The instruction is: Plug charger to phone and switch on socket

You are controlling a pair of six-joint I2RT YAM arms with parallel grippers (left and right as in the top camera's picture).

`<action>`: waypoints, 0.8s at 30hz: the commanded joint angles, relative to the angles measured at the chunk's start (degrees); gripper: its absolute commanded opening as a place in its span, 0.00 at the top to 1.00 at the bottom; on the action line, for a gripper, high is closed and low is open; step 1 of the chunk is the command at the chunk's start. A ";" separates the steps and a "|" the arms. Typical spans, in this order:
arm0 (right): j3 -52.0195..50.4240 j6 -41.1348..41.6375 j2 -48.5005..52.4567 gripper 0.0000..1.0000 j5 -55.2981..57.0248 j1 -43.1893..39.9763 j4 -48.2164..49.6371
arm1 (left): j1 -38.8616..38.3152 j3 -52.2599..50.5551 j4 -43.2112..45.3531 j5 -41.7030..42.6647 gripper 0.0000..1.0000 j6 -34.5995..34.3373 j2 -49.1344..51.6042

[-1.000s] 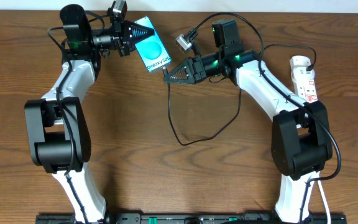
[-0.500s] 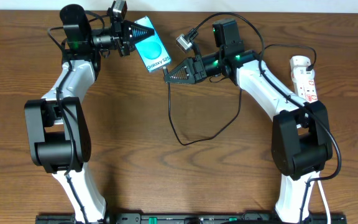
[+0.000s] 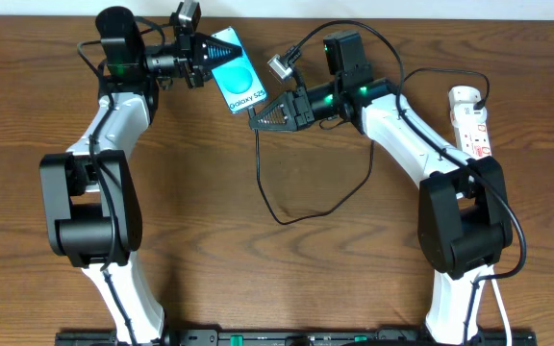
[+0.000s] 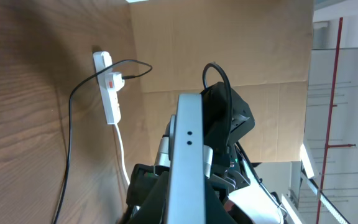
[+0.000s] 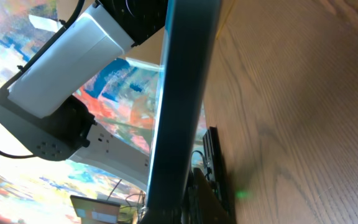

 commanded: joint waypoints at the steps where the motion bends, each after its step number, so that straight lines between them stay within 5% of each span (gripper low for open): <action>1: -0.02 0.46 0.39 0.99 -0.26 0.17 0.00 | -0.13 1.01 0.28 1.62 0.93 0.61 -0.44; 24: -0.02 0.46 0.39 0.99 -0.70 1.01 -0.04 | 1.53 1.01 0.31 1.60 0.93 1.25 -0.44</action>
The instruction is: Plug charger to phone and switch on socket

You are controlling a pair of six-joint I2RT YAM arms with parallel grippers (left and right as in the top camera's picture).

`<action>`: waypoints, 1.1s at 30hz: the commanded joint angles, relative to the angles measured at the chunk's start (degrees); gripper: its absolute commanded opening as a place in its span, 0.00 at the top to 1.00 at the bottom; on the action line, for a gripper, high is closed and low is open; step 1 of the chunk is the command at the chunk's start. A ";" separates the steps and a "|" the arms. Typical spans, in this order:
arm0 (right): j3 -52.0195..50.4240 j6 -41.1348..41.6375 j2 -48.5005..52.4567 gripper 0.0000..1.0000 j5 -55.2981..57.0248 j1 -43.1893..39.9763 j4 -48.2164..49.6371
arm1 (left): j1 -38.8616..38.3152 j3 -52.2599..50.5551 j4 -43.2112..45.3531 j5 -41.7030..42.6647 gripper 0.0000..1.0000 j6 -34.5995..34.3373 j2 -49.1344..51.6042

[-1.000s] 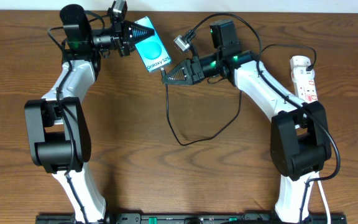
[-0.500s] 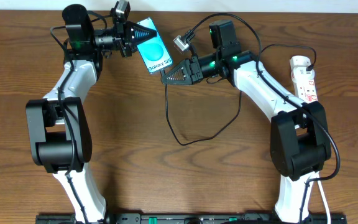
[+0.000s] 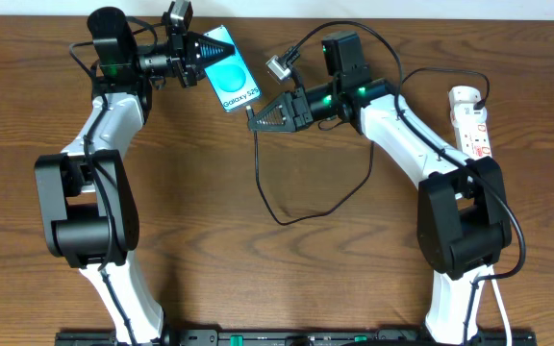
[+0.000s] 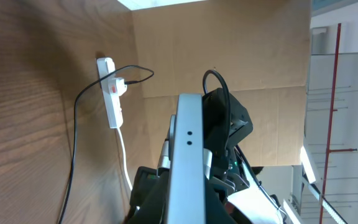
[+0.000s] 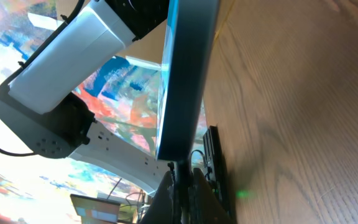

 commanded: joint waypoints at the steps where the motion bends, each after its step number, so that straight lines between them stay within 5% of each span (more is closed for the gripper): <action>1: -0.02 0.44 0.39 0.99 -0.83 0.44 -0.04 | 0.07 1.01 0.31 1.46 0.93 1.01 -0.44; 33: 0.00 0.68 0.39 0.99 -0.85 0.42 0.00 | -0.59 1.01 0.28 1.44 0.93 2.78 -0.44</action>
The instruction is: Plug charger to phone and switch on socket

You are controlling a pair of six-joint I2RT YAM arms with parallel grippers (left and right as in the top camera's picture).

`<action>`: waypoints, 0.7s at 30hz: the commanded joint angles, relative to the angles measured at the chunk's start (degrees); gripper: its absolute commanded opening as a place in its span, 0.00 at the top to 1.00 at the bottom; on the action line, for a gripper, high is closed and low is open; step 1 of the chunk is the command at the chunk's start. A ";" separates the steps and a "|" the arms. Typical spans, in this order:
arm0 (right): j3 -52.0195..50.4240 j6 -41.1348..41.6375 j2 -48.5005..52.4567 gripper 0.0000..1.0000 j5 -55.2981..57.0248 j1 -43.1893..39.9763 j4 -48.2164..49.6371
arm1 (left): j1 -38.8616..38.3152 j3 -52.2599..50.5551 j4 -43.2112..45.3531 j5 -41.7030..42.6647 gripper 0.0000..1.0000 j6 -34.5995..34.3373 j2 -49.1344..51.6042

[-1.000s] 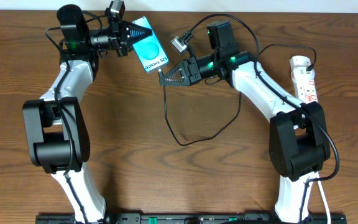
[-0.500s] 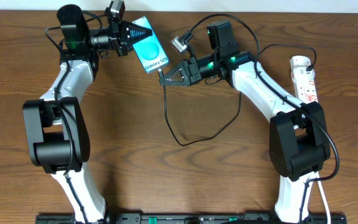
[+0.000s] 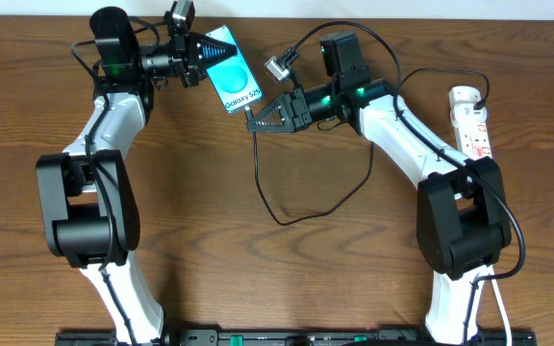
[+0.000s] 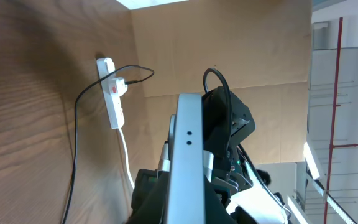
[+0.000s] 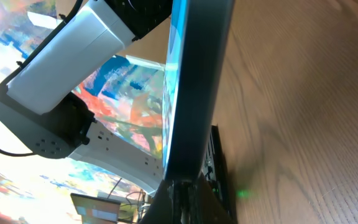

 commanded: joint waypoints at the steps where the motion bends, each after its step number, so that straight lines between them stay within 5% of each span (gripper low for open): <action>1: 0.00 0.90 0.39 0.99 -0.85 0.28 0.00 | -0.24 1.01 0.28 1.46 0.93 1.33 -0.44; 21: 0.00 1.05 0.39 0.99 -1.49 0.52 0.24 | -0.24 1.01 0.28 1.49 0.93 2.12 -0.44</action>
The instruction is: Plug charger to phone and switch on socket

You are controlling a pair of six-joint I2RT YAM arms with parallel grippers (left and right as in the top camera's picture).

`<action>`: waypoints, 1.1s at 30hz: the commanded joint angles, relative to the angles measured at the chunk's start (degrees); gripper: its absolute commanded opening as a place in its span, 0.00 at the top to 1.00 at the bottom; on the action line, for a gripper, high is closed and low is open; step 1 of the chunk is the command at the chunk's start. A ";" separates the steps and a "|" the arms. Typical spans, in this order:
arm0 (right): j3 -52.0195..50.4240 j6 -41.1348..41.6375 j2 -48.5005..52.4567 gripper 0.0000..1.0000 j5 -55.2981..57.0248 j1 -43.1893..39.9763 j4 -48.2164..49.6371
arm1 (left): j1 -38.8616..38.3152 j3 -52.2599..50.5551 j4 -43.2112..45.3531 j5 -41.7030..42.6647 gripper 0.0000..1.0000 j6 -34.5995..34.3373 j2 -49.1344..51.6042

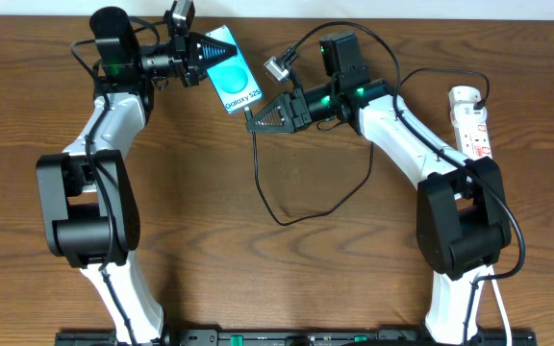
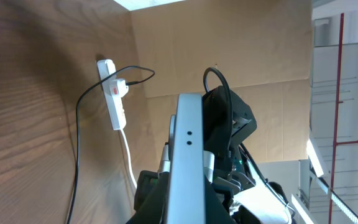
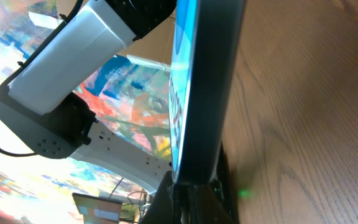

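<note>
In the overhead view my left gripper (image 1: pixel 207 51) is shut on the top end of the phone (image 1: pixel 233 75), which it holds above the table with its lit blue screen up. My right gripper (image 1: pixel 255 114) is shut on the charger plug, hidden between its fingers, at the phone's bottom edge. In the right wrist view the phone's dark edge (image 3: pixel 210 93) comes down onto the fingertips (image 3: pixel 188 198); I cannot tell whether the plug is seated. The left wrist view shows the phone's silver edge (image 2: pixel 188 149) between my fingers. The black cable (image 1: pixel 275 213) loops over the table.
A white power strip (image 1: pixel 471 117) lies at the right edge of the table with the charger's adapter in it; it also shows in the left wrist view as the strip (image 2: pixel 114 93). The cable loop lies across the wood between the arms. A cardboard wall stands behind.
In the right wrist view the phone's edge has shifted a little to the right and sits lower on the fingertips. The overhead view shows almost no change; both grippers keep their hold.
First the phone's bottom edge was near my right gripper's tip. Then the left arm held the phone further back and left, with a gap to the plug. After that the phone stood closer again, and now its bottom edge meets the right fingertips.
</note>
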 commanded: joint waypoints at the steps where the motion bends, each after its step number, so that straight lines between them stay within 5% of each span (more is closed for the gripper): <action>1: 0.00 0.61 0.39 0.99 -1.29 0.42 0.17 | -0.31 1.01 0.28 1.44 0.93 0.85 -0.44; 33: 0.00 1.84 0.39 0.99 0.07 -0.46 2.05 | -2.08 1.01 0.26 1.46 0.93 0.83 -0.44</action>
